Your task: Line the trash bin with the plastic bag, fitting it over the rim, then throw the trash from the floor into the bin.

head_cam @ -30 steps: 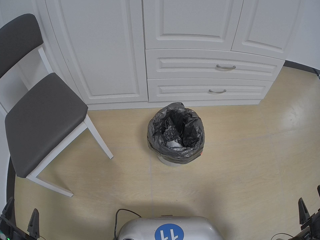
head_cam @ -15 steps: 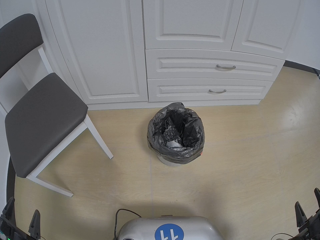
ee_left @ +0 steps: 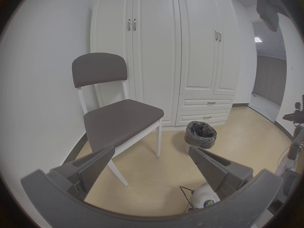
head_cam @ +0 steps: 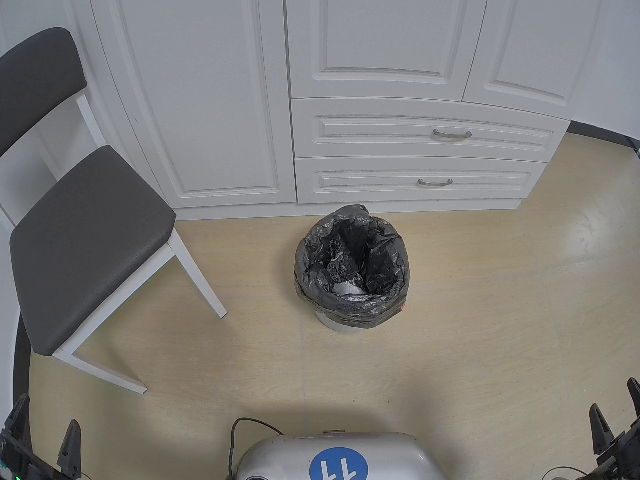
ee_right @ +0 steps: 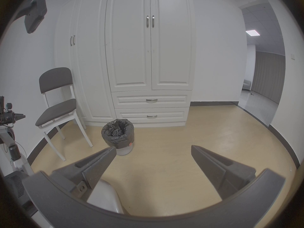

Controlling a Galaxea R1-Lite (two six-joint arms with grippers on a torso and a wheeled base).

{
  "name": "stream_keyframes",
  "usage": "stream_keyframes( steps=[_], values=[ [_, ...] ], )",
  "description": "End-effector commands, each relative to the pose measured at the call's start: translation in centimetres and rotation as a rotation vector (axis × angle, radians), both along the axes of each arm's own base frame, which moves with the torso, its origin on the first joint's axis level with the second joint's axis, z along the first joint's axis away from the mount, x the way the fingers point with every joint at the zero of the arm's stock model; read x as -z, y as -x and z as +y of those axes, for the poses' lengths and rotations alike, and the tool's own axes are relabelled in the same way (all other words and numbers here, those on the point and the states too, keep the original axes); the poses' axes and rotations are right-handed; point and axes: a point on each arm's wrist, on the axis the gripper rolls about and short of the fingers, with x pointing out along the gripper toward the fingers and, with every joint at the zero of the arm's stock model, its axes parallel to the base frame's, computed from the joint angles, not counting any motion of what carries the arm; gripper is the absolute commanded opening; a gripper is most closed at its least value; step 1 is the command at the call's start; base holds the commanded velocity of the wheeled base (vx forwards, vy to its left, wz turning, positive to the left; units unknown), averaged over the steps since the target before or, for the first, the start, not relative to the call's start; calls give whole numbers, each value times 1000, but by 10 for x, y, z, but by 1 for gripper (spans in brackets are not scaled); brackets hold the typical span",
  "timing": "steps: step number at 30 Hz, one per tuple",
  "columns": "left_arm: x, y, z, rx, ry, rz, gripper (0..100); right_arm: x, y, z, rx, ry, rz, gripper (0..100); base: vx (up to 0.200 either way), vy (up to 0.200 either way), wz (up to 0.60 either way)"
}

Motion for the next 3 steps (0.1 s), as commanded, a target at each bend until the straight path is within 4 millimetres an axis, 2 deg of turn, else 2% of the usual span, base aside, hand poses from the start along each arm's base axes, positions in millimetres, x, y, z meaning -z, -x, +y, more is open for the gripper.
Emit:
stream_keyframes(
  steps=[1,3],
  values=[
    [5,0,0,0,-3,3,100,5,0,0,-1,-1,1,100,0,0,0],
    [5,0,0,-3,10,6,100,5,0,0,-1,-2,-1,100,0,0,0]
  ],
)
